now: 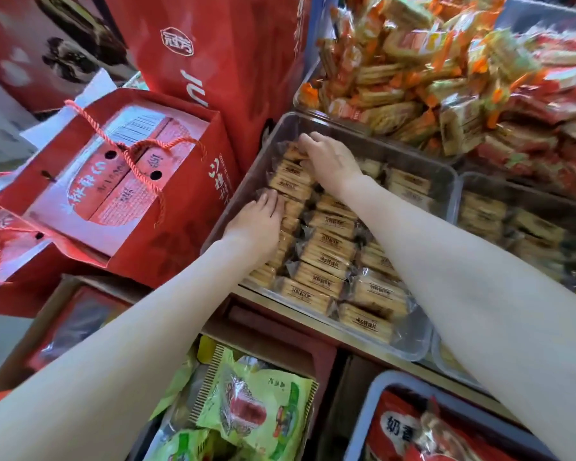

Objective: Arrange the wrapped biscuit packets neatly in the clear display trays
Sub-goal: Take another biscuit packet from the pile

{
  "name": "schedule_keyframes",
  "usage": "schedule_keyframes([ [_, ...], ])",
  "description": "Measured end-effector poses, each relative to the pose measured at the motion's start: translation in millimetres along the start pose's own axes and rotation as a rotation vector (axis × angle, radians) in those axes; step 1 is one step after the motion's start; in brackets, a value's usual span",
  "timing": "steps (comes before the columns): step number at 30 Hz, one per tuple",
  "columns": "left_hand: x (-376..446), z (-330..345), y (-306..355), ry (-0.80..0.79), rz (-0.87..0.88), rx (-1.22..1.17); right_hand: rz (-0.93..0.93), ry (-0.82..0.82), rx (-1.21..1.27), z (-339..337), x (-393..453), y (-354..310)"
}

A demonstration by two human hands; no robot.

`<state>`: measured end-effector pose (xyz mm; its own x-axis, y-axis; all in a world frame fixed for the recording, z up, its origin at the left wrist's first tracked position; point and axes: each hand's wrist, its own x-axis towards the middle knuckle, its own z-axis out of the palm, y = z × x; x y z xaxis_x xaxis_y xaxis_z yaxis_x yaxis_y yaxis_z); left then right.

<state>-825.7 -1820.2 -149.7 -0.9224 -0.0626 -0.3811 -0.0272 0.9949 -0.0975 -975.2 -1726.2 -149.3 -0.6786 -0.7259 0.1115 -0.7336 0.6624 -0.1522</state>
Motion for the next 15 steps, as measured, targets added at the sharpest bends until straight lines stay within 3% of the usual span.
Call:
schedule_keyframes([
  [5,0,-1,0,-0.006,0.005,-0.032,0.01,-0.126,0.008,-14,-16,4],
  [9,-7,-6,-3,-0.01,-0.001,-0.106,0.129,-0.014,0.176,-38,-60,-3],
  [12,-27,-5,0,0.12,0.032,-0.163,0.106,-0.148,0.344,-51,-111,-20],
  [15,-58,-2,-3,0.331,0.181,-0.333,0.005,-0.336,0.356,-49,-149,-37],
])
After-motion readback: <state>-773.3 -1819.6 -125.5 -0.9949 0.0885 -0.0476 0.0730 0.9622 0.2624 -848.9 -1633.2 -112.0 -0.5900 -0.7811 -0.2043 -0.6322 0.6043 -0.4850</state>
